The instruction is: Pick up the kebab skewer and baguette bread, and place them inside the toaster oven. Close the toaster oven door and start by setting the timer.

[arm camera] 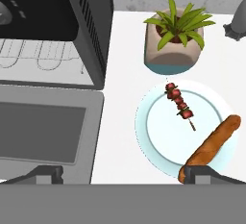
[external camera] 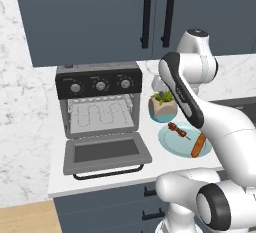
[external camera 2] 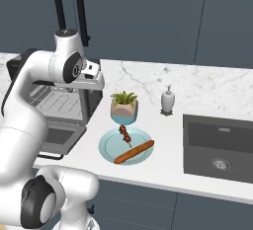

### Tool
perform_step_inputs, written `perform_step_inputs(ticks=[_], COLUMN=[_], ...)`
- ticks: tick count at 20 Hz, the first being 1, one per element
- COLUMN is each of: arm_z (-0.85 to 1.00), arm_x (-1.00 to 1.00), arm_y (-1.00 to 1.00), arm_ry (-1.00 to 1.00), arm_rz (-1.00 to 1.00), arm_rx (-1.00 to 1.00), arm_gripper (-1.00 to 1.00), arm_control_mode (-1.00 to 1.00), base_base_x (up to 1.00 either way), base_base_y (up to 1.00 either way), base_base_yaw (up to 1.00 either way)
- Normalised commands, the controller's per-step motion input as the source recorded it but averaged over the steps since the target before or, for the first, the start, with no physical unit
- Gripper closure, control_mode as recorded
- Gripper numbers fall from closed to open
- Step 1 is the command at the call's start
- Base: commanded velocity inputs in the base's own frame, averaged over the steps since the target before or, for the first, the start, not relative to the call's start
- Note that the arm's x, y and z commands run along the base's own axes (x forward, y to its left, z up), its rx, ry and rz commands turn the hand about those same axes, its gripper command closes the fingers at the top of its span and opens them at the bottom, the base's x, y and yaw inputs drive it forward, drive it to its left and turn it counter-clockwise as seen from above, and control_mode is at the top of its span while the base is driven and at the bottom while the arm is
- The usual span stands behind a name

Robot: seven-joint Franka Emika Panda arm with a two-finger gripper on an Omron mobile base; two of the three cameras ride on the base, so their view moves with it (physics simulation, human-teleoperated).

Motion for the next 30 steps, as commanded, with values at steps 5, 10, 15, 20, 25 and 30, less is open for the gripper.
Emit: perform_step_inputs(ticks=[5,10,15,20,25,30], arm_z=[0.0,0.0,-0.01,-0.43,-0.57,-0.4], arm_x=[0.0,0.0,-0.08,-0.47,-0.21,0.0], arm_y=[0.0,0.0,0.0,0.5,1.0,1.0], arm_ry=[0.0,0.0,0.0,-0.03,-0.21,-0.29], arm_rz=[0.0,0.0,0.0,0.0,-0.02,-0.09], arm_rx=[0.0,0.0,0.0,-0.01,-0.07,0.0], arm_gripper=[-1.0,-1.0,-1.0,-1.0,-1.0,-1.0], arm_control_mode=[-1.0,-1.0,-1.0,-1.0,-1.0,-1.0], base_base_x=[0.0,0.0,0.0,0.0,0.0,0.0], base_base_y=[0.0,0.0,0.0,0.0,0.0,0.0], base_base_yaw=[0.0,0.0,0.0,0.0,0.0,0.0])
